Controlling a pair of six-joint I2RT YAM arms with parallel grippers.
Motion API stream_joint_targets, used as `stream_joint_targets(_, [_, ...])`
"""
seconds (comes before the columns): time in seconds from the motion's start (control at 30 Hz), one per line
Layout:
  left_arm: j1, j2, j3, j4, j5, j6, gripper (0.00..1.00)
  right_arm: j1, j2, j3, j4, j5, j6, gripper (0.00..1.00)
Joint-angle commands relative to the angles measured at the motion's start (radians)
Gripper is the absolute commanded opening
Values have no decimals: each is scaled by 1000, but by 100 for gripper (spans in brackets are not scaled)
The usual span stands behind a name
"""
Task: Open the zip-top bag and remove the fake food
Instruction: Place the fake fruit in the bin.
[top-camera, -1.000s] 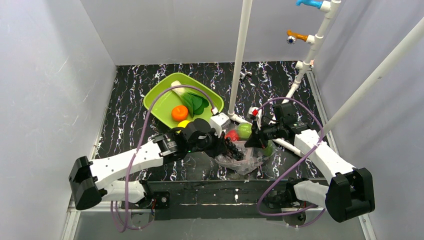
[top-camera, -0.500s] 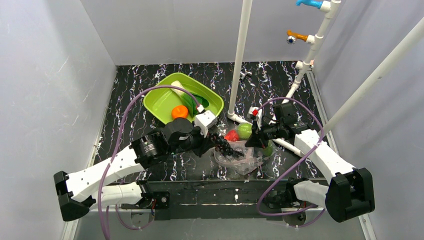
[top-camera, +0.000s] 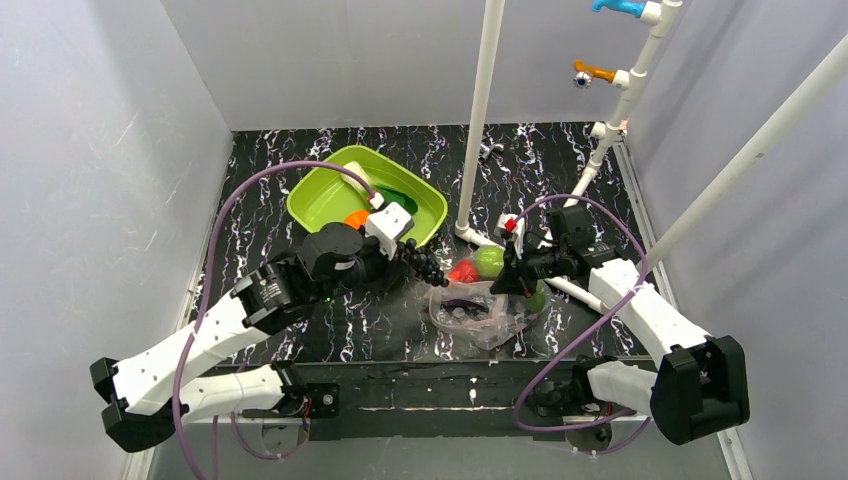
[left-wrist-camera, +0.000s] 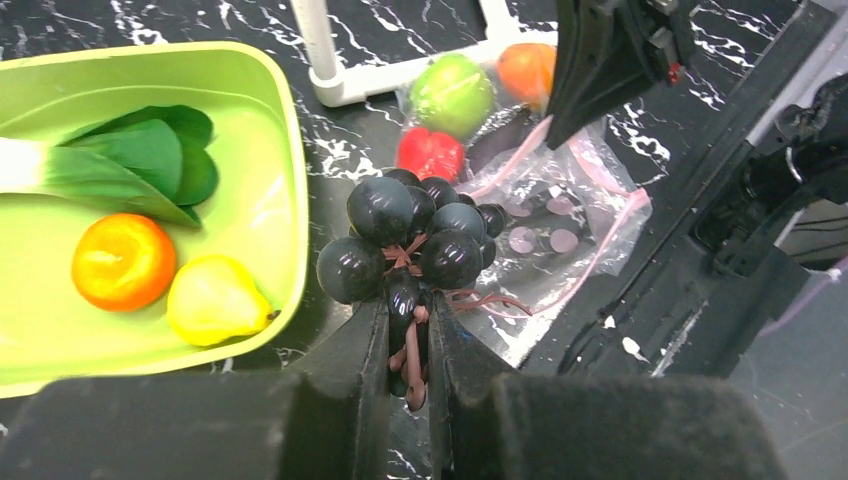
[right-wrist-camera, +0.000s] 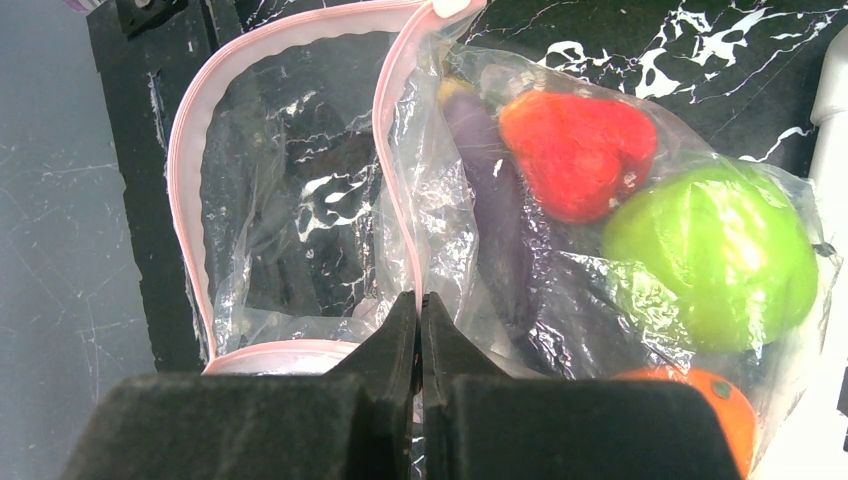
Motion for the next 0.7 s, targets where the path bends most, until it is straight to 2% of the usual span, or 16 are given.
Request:
stream_joint_targets(0.0, [36, -31, 55, -29, -51, 49, 0, -4, 6, 15, -3, -1, -23, 1])
stream_joint_targets(0.67, [303, -25, 31, 31, 53, 44, 0, -4, 10, 23, -13, -1, -31, 1])
